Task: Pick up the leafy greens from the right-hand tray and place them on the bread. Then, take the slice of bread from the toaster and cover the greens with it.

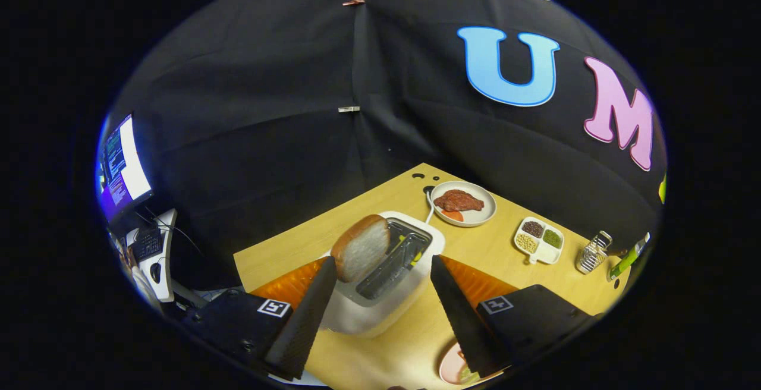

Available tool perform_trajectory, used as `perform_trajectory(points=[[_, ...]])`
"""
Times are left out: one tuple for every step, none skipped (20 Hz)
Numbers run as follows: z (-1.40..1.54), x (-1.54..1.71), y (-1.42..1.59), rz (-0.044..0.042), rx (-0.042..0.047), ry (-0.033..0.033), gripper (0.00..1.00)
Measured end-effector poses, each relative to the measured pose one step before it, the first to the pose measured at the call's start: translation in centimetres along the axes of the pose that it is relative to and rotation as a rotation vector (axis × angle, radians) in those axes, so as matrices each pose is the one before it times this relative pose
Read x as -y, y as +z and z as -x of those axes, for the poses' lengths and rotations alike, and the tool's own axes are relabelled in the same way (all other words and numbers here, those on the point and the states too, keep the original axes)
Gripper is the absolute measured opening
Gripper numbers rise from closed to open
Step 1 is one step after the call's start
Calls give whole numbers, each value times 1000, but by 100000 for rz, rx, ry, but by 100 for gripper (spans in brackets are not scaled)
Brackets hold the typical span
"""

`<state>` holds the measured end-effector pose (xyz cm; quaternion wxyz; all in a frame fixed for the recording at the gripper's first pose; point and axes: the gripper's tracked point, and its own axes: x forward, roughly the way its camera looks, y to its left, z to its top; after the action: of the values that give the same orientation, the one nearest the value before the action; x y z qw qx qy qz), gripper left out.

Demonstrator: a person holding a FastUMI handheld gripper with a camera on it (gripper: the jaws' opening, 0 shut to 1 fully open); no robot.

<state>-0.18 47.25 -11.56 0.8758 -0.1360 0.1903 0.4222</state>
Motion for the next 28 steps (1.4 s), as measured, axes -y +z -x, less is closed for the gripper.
perform_trajectory(points=[[-618, -753, 91, -187, -471, 1198, 99], [-596, -803, 167, -262, -328, 1056, 99], [-754, -572, 174, 13, -65, 628, 99], [-643, -332, 121, 436, 8, 111, 99], [-774, -401, 83, 474, -141, 25, 99], [-811, -253, -139, 243, -530, -48, 99], [-786, -154, -134, 277, -669, -165, 99], [-807, -52, -116, 342, -520, -464, 99], [-806, 206, 9, 1023, -189, -1295, 99], [-844, 528, -107, 1029, -12, -2120, 99], [-645, 573, -291, 132, -845, -1960, 99], [-669, 168, -409, -902, -1250, -662, 99], [-442, 129, -215, -1470, -1033, -387, 99], [-334, 139, 62, -1437, -692, -632, 96], [-238, 161, -63, -1303, -607, -220, 86], [21, 127, -65, -947, -549, -642, 76], [-21, 25, -22, -447, -262, -267, 71], [-130, 125, -29, 214, -335, -607, 67], [-64, 126, -144, 476, -338, -788, 63], [110, 77, -131, 68, -448, -644, 56], [27, 22, -157, -443, -876, -478, 49], [56, 230, -74, -1243, -715, -719, 43], [101, 54, -30, -1589, -759, 244, 36], [63, 346, 45, -1890, -464, -777, 29], [-18, 6, 195, -2876, 463, 368, 23], [93, -113, 162, -1556, 273, 952, 17], [125, -24, 371, -108, 407, 896, 14], [397, 97, 479, -148, 1358, 412, 14]])
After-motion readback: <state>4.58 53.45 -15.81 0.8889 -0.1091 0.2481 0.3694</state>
